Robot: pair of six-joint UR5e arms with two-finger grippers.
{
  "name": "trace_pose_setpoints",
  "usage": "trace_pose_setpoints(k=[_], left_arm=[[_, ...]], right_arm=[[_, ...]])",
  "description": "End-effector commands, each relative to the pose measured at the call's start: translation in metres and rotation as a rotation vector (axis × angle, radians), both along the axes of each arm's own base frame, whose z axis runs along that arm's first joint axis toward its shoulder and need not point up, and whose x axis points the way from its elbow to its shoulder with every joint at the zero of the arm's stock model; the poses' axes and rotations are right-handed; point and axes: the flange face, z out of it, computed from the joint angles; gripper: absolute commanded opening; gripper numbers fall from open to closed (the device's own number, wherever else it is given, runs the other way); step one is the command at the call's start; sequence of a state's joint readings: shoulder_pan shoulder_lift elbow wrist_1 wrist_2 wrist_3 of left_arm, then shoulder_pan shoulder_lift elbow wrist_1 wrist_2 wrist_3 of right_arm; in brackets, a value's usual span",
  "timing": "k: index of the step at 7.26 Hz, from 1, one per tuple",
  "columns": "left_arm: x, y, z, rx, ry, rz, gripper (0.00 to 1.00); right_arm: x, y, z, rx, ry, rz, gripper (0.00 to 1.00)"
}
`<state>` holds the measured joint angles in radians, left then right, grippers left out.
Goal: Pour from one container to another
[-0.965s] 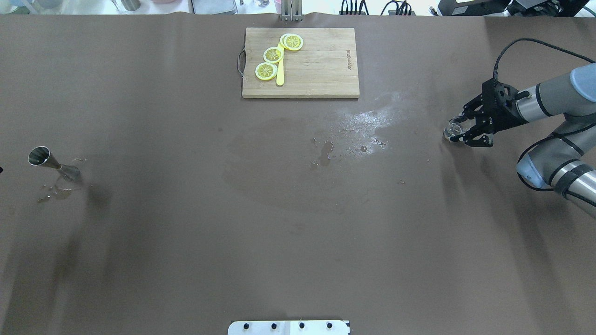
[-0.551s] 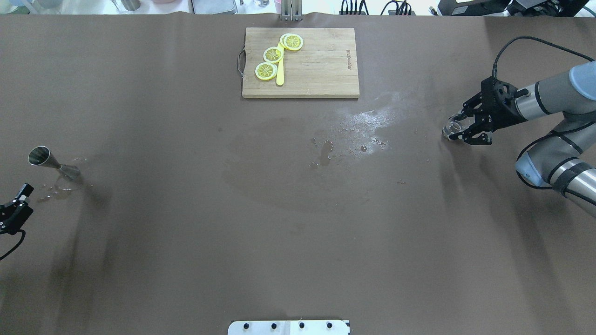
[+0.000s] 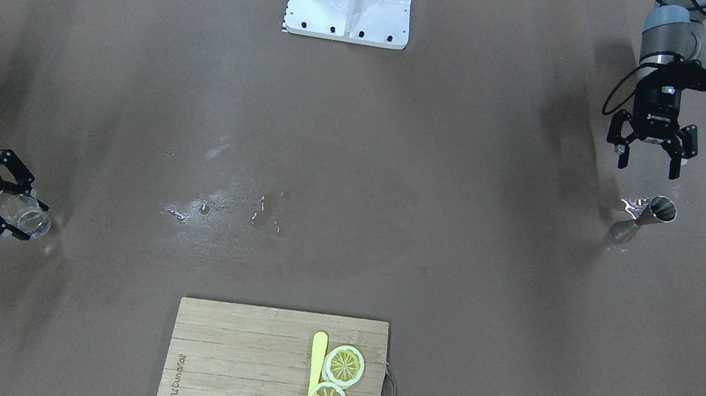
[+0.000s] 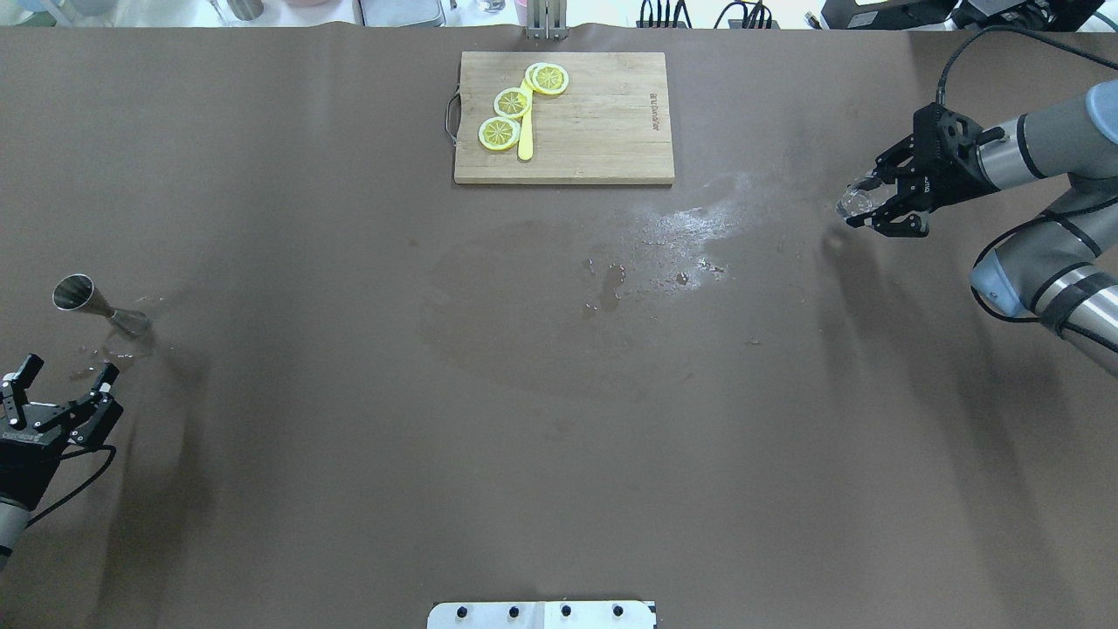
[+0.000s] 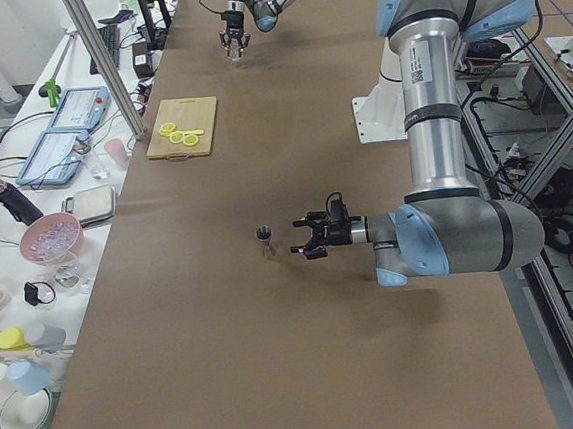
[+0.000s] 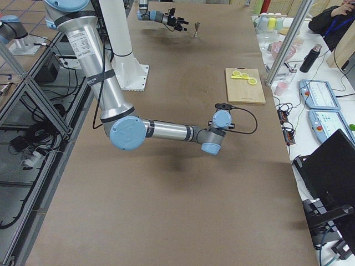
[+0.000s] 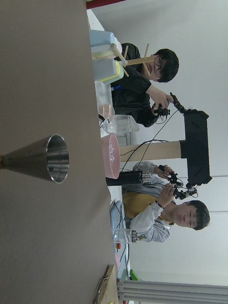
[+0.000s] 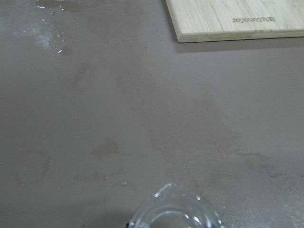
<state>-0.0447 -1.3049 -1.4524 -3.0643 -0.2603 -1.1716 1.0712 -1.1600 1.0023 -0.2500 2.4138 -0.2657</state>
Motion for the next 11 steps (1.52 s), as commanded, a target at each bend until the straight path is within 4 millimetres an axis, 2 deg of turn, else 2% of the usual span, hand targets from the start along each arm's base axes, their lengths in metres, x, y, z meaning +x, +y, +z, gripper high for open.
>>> trace_pose_setpoints(k=[1, 2, 3, 4, 6, 8, 11], left_arm=[[0.005, -0.006, 0.006, -0.054, 0.024, -0.102, 0.97], [0.01, -0.007, 0.011, -0.074, 0.024, -0.107, 0.97], [0.012, -0.014, 0.01, -0.095, 0.046, -0.116, 0.97], [0.022, -0.019, 0.006, -0.099, 0.064, -0.125, 0.96], [0.031, -0.03, 0.003, -0.144, 0.067, -0.122, 0.89], [0.029, -0.045, 0.005, -0.153, 0.032, -0.158, 0.89], [0.036, -0.067, -0.009, -0.165, 0.073, -0.195, 0.84]], right_arm=[[0.003, -0.019, -0.028, 0.006, -0.01, 0.008, 0.0], [0.003, -0.024, -0.043, 0.029, -0.023, 0.01, 0.0], [0.004, -0.023, -0.06, 0.051, -0.041, 0.007, 0.0], [0.006, -0.022, -0.072, 0.033, -0.058, 0.016, 0.0], [0.008, -0.015, -0.097, -0.017, -0.103, 0.027, 0.0], [0.018, 0.0, -0.132, -0.038, -0.095, 0.03, 0.0], [0.031, 0.024, -0.179, -0.042, -0.092, 0.032, 0.0]])
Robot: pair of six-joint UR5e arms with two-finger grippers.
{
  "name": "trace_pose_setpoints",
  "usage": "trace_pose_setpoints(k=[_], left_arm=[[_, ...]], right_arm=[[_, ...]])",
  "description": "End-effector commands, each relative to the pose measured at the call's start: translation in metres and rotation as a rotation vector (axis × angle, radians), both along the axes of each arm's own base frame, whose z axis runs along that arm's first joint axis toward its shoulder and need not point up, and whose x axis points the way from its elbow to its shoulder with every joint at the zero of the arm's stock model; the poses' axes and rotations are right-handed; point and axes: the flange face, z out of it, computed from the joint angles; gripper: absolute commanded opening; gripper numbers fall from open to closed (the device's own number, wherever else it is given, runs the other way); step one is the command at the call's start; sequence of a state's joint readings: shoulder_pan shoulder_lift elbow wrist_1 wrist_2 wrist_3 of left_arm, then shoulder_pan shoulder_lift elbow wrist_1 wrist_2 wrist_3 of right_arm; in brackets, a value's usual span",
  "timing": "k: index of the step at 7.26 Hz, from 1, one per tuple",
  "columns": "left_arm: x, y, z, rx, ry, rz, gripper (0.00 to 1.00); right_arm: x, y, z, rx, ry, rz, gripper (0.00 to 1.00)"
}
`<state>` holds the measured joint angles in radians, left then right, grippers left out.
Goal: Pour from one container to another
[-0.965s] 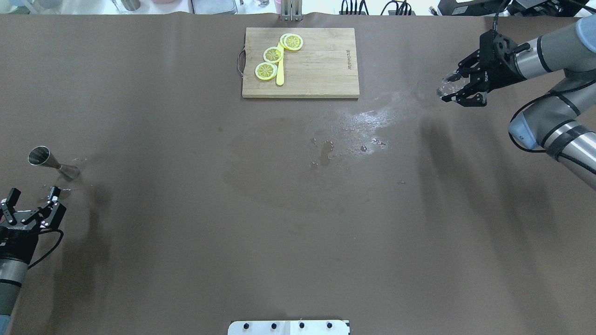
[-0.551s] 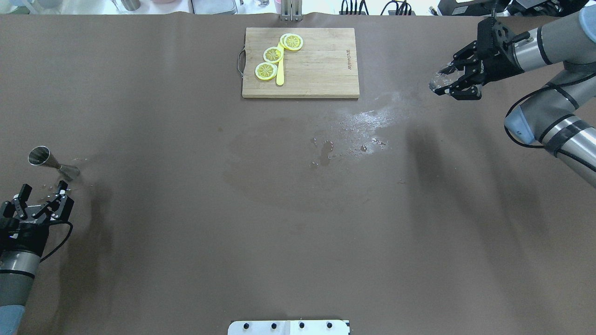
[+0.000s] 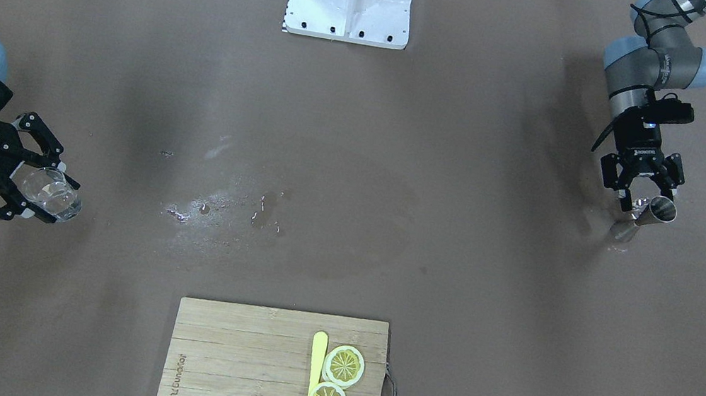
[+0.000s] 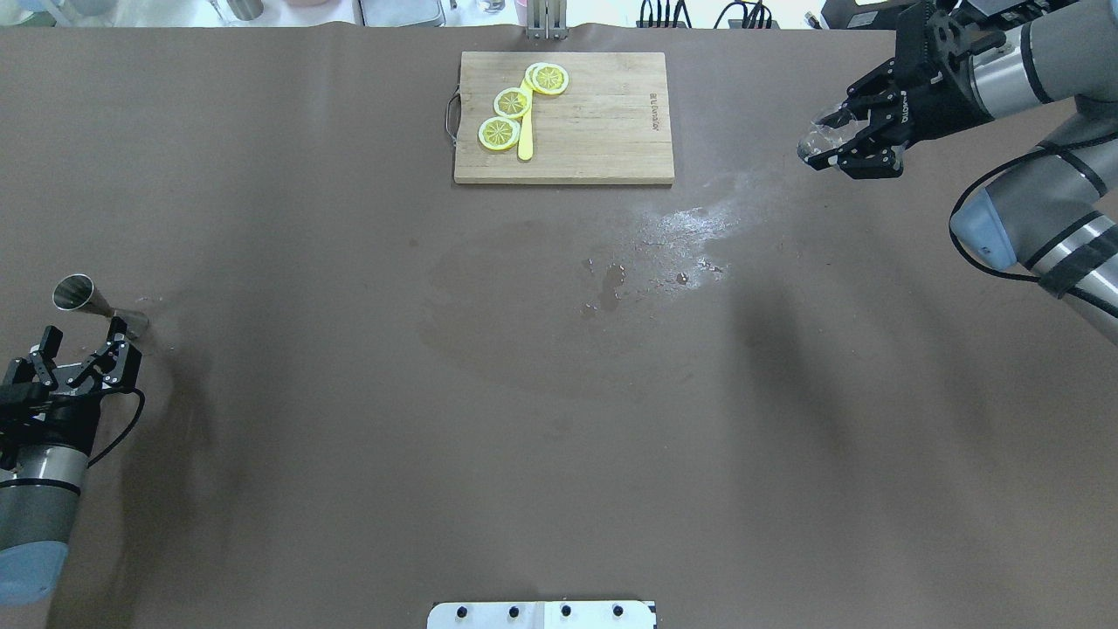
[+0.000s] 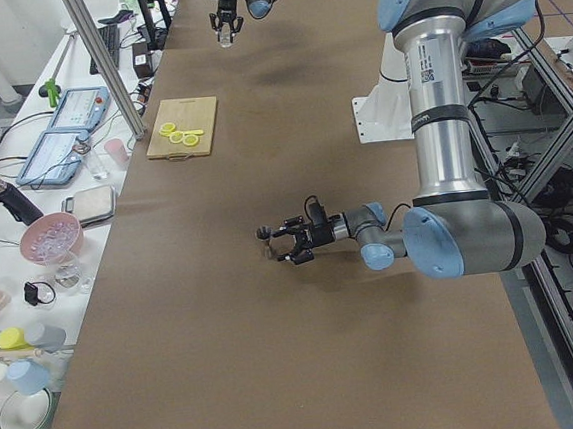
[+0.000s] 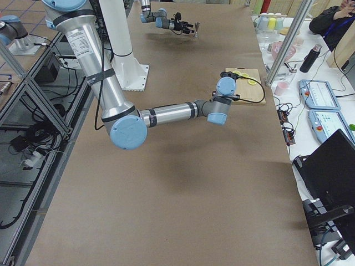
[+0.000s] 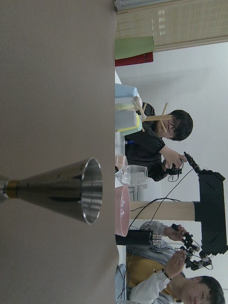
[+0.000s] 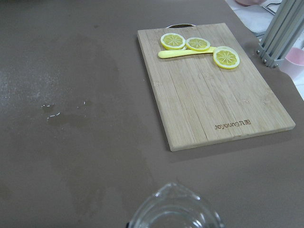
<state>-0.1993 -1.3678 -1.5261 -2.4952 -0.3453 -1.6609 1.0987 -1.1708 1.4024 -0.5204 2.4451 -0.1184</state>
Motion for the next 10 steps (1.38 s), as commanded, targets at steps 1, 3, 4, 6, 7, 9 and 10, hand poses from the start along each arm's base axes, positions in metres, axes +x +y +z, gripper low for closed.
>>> trace_pose_setpoints(k=[1, 3, 4, 6, 7, 9, 10], left_arm=[[0.013, -0.016, -0.001, -0.017, 0.012, -0.017, 0.81], [0.021, -0.032, 0.009, -0.051, -0.074, -0.042, 0.58], [0.026, -0.036, 0.002, -0.049, -0.058, -0.046, 0.34], [0.027, -0.042, -0.013, -0.039, -0.028, -0.058, 0.0], [0.025, -0.044, -0.032, -0.031, 0.011, -0.06, 0.0], [0.02, -0.043, -0.105, 0.013, 0.069, -0.045, 0.0], [0.017, -0.043, -0.146, 0.039, 0.079, -0.029, 0.0]], right_arm=[[0.013, 0.025, -0.023, 0.001, -0.001, 0.0, 0.0], [0.014, 0.031, -0.023, 0.004, -0.002, -0.002, 0.0], [0.014, 0.031, -0.023, 0.003, -0.002, -0.002, 0.0], [0.013, 0.029, -0.031, -0.014, 0.003, -0.014, 0.0], [0.014, 0.029, -0.033, -0.016, 0.004, -0.012, 0.0], [0.014, 0.031, -0.033, -0.016, 0.006, -0.013, 0.0], [0.011, 0.03, -0.035, -0.024, 0.01, -0.016, 0.0]])
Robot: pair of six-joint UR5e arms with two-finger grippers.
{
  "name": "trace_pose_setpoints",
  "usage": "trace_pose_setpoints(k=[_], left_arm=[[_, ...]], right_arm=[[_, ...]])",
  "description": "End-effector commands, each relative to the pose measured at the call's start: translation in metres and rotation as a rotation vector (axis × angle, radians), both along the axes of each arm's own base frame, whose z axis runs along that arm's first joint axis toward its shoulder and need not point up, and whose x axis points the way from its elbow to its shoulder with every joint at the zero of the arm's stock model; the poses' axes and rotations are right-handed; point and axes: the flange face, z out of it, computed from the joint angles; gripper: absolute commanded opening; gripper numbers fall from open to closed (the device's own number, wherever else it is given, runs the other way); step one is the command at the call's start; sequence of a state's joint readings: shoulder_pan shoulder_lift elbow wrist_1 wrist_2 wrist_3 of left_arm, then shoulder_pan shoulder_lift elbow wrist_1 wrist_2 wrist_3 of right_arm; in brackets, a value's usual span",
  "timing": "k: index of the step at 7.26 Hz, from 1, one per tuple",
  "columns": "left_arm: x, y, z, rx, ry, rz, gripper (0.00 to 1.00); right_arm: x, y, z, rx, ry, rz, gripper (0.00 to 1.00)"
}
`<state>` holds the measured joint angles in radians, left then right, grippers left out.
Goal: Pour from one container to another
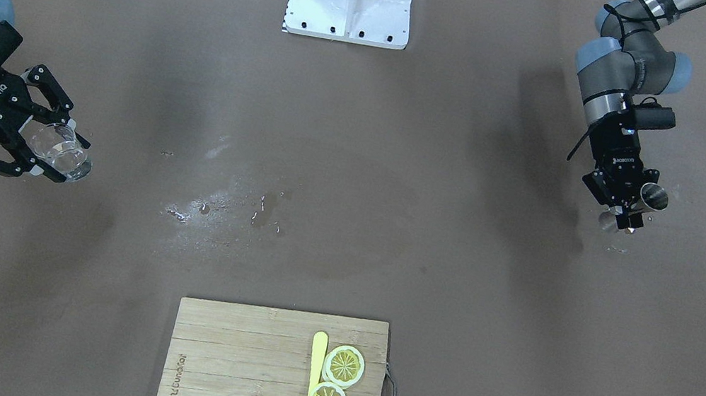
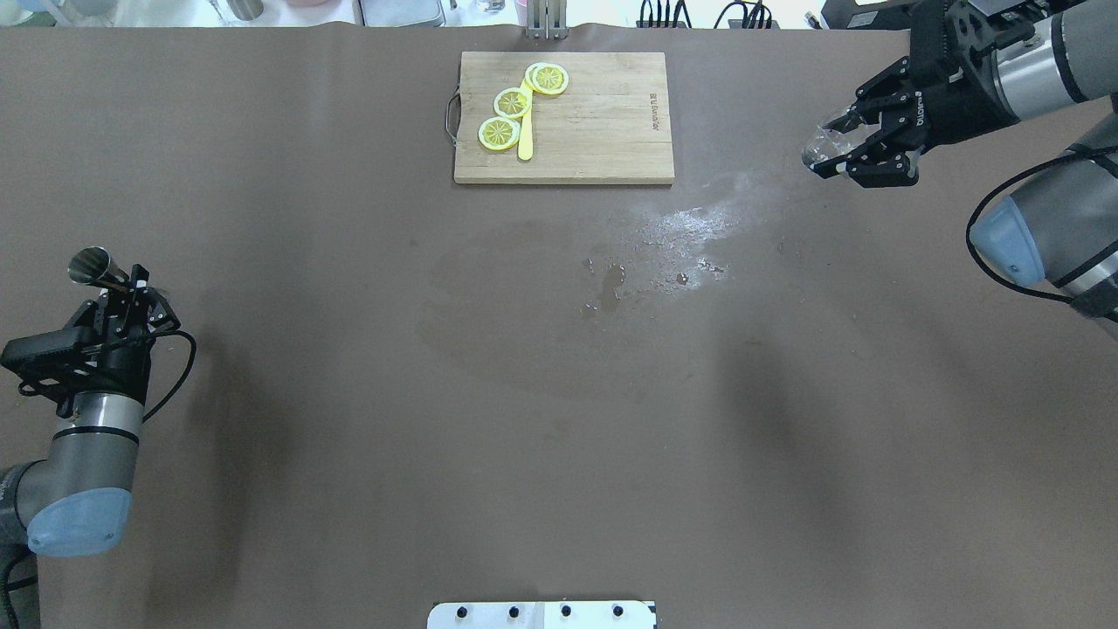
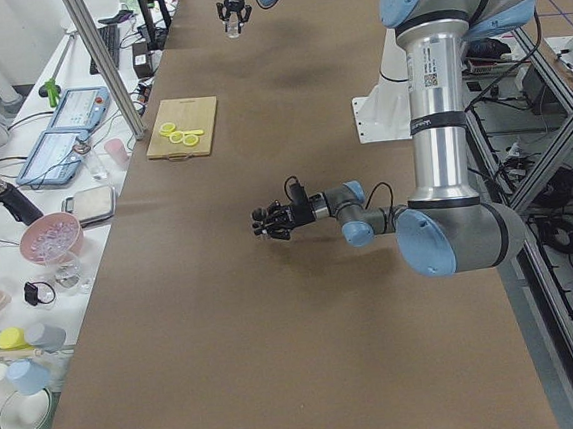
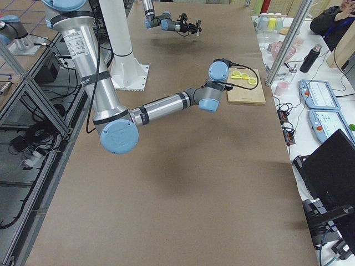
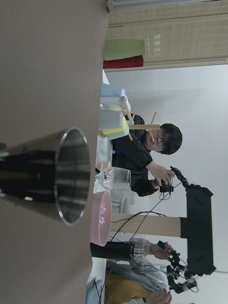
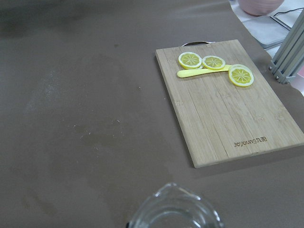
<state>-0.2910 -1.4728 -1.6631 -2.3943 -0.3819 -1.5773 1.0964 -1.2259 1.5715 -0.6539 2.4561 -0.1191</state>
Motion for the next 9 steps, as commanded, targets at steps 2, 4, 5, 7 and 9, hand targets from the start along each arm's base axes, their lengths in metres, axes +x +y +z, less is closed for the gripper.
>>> trace_pose_setpoints(k=[2, 4, 5, 7, 9], left_arm=[[0.034, -0.01, -0.146, 0.097, -0.054, 0.077, 0.0], [0.073, -0.019, -0.234, 0.151, -0.1, 0.187, 0.0], [0.092, -0.026, -0.279, 0.184, -0.098, 0.211, 0.0], [0.123, -0.069, -0.334, 0.201, -0.086, 0.308, 0.0], [0.124, -0.153, -0.385, 0.211, -0.103, 0.396, 0.0]], right_arm=[[-0.004, 0.003, -0.013, 0.007, -0.003, -0.007, 0.0], [-0.003, 0.014, -0.042, -0.019, 0.013, -0.013, 0.0], [0.0, 0.016, -0.048, -0.012, 0.009, -0.012, 0.0], [0.008, 0.017, -0.051, 0.004, 0.004, -0.011, 0.0], [0.009, 0.006, -0.07, -0.006, 0.015, -0.012, 0.0]])
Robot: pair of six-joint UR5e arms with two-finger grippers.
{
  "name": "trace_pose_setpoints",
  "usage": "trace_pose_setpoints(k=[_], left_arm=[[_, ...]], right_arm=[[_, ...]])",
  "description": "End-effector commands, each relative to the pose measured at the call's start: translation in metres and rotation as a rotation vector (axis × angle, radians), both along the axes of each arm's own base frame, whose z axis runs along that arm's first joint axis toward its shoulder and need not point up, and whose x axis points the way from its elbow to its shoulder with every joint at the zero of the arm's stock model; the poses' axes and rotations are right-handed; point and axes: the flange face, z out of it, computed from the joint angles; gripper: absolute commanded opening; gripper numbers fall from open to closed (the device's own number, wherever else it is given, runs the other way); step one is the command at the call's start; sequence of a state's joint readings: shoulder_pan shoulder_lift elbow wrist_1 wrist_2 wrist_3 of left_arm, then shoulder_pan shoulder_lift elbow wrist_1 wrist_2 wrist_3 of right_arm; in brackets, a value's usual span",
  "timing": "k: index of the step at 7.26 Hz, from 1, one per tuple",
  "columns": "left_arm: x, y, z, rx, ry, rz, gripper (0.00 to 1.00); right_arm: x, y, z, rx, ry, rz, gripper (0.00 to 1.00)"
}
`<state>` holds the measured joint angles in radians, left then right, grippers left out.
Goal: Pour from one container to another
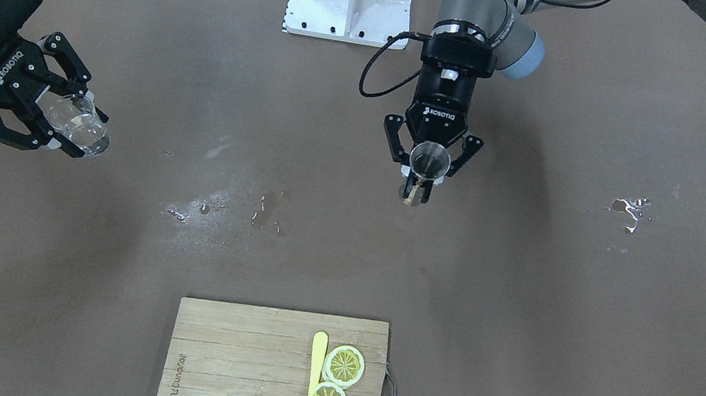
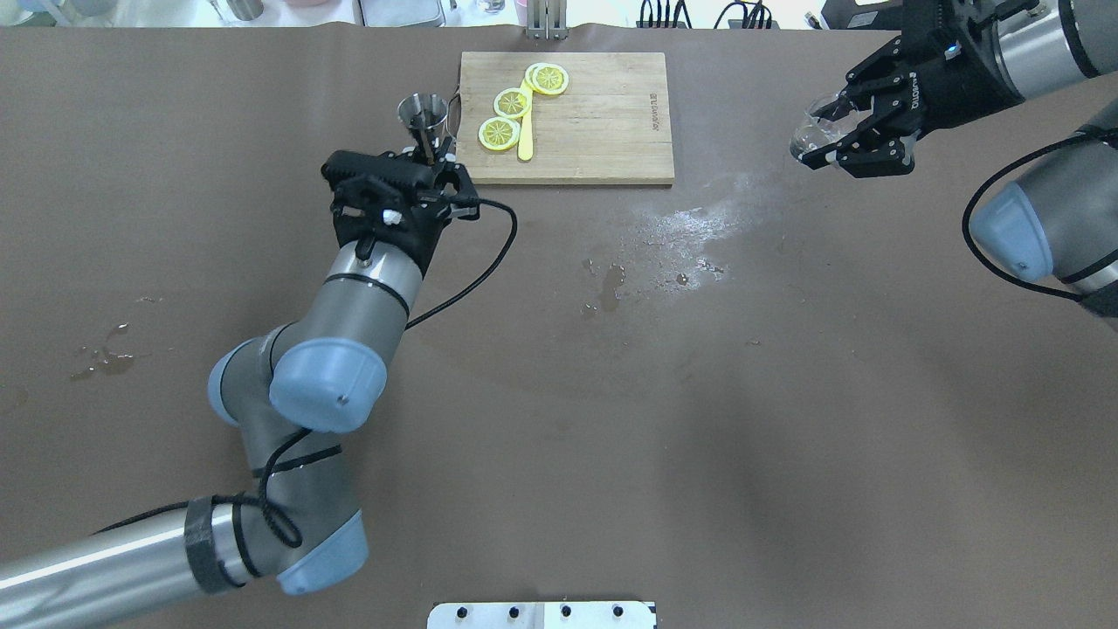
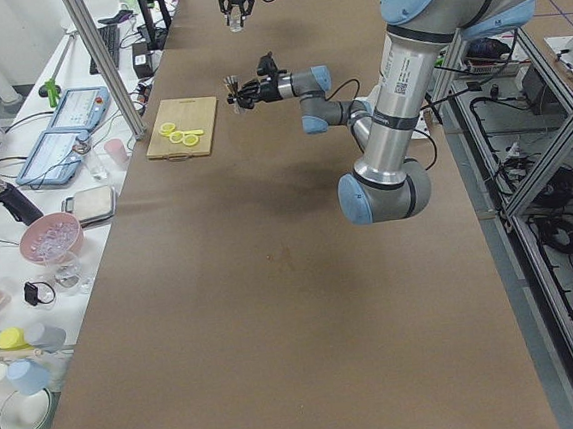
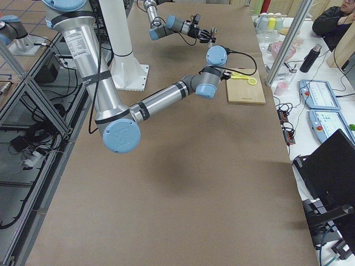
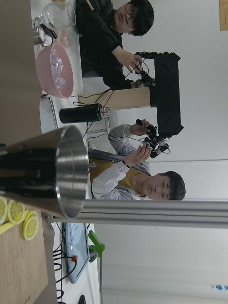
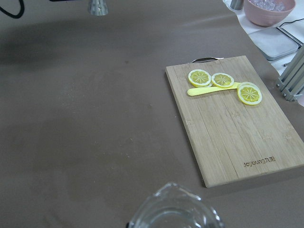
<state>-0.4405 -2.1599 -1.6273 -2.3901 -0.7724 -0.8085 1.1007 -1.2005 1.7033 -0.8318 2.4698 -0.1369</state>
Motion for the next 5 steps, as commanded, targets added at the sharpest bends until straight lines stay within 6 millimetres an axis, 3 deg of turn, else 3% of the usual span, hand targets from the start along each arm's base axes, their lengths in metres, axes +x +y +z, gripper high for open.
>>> trace_pose_setpoints(k=[1, 3, 4, 5], left_arm=[[0.016, -0.05, -0.052, 0.014, 0.002, 0.042, 0.0], [0.024, -0.046, -0.118, 0.097, -0.028, 0.068, 0.0], [0.051, -0.029, -0.143, 0.119, -0.04, 0.105, 0.0], [0.052, -0.024, -0.135, 0.119, -0.042, 0.108, 0.0]], right_arm=[[0.001, -0.008, -0.02, 0.023, 0.046, -0.008, 0.0], [0.005, -0.012, -0.041, 0.083, 0.146, -0.028, 0.0], [0.004, -0.014, -0.053, 0.085, 0.158, -0.023, 0.0], [0.0, -0.019, -0.065, 0.088, 0.177, -0.011, 0.0]])
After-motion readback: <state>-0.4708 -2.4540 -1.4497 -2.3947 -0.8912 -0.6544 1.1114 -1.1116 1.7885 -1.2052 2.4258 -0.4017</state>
